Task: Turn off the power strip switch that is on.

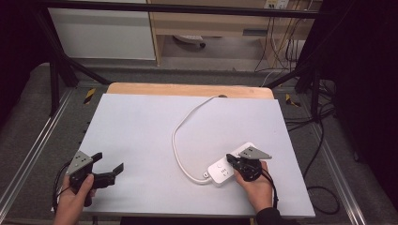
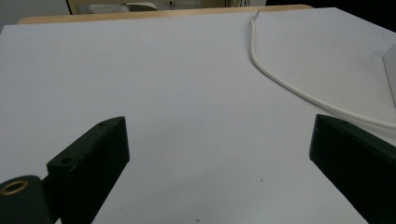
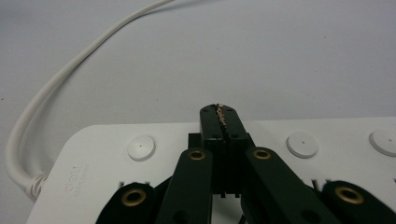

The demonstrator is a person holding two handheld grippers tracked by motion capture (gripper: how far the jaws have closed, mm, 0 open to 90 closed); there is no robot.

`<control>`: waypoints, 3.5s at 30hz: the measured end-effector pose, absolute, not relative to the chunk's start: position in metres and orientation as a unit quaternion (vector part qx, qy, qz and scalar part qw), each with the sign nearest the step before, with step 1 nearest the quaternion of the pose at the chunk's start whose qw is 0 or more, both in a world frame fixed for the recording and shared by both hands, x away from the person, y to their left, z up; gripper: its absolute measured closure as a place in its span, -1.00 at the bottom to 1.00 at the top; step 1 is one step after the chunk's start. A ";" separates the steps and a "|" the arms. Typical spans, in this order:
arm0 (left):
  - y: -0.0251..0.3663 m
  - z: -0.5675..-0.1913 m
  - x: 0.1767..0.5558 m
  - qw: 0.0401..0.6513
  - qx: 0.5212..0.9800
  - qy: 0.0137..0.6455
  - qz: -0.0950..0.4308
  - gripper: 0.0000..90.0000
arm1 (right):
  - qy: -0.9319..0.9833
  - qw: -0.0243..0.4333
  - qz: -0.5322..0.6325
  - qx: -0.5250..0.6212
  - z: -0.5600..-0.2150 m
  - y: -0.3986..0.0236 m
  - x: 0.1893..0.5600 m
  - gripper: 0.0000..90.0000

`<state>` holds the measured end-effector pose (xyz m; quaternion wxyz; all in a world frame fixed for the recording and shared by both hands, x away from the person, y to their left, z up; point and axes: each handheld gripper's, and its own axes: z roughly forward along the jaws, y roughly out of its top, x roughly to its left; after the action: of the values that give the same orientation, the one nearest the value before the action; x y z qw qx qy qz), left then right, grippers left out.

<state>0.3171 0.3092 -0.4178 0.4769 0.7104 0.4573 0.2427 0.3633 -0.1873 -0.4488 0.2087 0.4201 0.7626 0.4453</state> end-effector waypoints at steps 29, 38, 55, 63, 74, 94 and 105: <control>0.310 -0.418 0.318 0.474 0.711 0.459 0.243 -0.89 | 0.761 0.211 0.444 0.422 -0.447 -0.186 0.362 1.00; 0.311 -0.418 0.318 0.477 0.711 0.457 0.244 -0.89 | 0.756 0.207 0.454 0.423 -0.442 -0.188 0.360 0.82; 0.311 -0.418 0.318 0.476 0.711 0.457 0.243 -0.89 | 0.737 0.230 0.465 0.433 -0.431 -0.190 0.361 0.10; 0.310 -0.418 0.318 0.474 0.713 0.457 0.243 -0.89 | 0.733 0.217 0.468 0.443 -0.427 -0.188 0.364 -0.38; 0.310 -0.419 0.318 0.474 0.713 0.456 0.242 -0.89 | 0.732 0.220 0.473 0.439 -0.416 -0.183 0.364 -0.85; 0.311 -0.420 0.319 0.470 0.714 0.461 0.239 -0.89 | 0.704 0.273 0.499 0.426 -0.404 -0.198 0.359 -0.89; 0.311 -0.421 0.319 0.471 0.712 0.463 0.237 -0.89 | 0.693 0.278 0.497 0.442 -0.402 -0.219 0.358 -0.87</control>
<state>0.3191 0.3113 -0.4208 0.4714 0.7122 0.4629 0.2370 0.3583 -0.2189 -0.4023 0.2776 0.4420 0.6932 0.4970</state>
